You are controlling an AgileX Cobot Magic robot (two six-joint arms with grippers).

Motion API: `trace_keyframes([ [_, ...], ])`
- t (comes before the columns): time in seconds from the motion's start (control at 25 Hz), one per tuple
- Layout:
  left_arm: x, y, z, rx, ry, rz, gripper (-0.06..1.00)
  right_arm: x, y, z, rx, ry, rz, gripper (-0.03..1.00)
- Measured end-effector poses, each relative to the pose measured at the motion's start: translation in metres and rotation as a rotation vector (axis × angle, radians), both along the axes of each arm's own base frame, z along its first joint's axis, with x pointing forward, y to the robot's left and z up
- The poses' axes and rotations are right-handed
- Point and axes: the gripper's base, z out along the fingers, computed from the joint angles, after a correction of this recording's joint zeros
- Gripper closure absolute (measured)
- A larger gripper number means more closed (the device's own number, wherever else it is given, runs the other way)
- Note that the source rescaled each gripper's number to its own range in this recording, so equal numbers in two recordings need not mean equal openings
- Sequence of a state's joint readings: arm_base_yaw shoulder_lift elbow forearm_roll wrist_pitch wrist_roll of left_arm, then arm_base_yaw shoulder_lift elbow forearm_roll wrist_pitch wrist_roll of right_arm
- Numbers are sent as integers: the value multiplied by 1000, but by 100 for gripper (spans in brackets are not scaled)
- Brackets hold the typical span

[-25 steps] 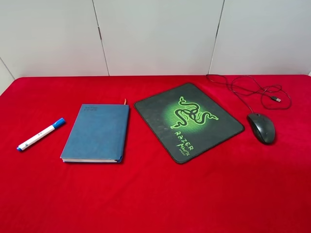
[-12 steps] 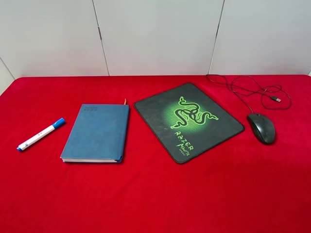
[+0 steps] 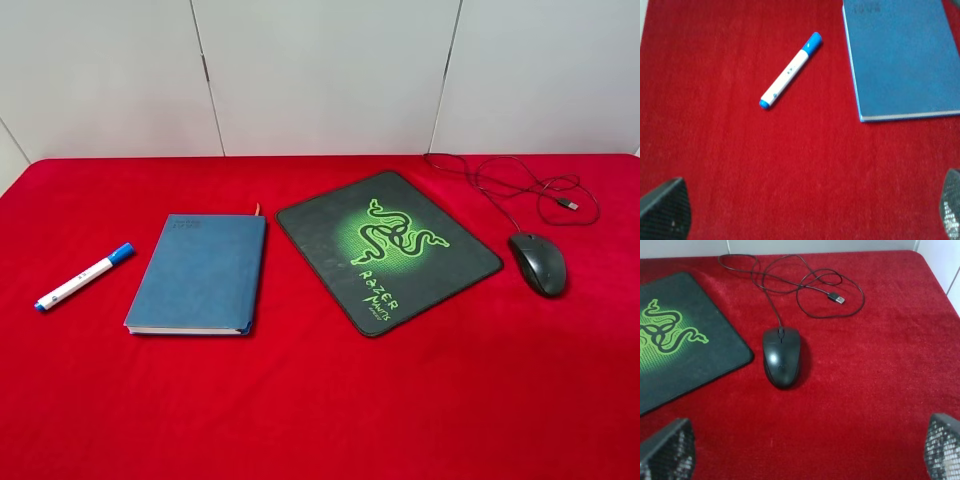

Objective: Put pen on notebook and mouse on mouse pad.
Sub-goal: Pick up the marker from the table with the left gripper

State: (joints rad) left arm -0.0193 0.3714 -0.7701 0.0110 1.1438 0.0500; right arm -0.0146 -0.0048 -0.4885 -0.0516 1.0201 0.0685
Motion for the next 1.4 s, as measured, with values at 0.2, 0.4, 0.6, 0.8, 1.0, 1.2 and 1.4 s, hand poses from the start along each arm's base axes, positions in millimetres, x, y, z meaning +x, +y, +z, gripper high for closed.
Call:
trace_keyframes([
  [0.2, 31, -2, 13, -2, 111, -21, -5, 0, 0, 0, 0, 0, 0, -3],
  [0.4, 62, -6, 16, 27, 205, -69, -5, 0, 0, 0, 0, 0, 0, -3],
  [0.6, 89, -9, 8, 61, 310, -81, -5, 0, 0, 0, 0, 0, 0, -3],
  [0.8, 116, -11, -8, 86, 431, -95, -5, 0, 0, 0, 0, 0, 0, -3],
  [1.0, 146, -11, -28, 114, 521, -126, -5, 0, 0, 0, 0, 0, 0, -3],
  [1.2, 177, -6, -54, 124, 600, -132, -6, 0, 0, 0, 0, 0, 0, -3],
  [1.4, 203, 0, -83, 82, 673, -167, -6, 0, 0, 0, 0, 0, 0, -3],
])
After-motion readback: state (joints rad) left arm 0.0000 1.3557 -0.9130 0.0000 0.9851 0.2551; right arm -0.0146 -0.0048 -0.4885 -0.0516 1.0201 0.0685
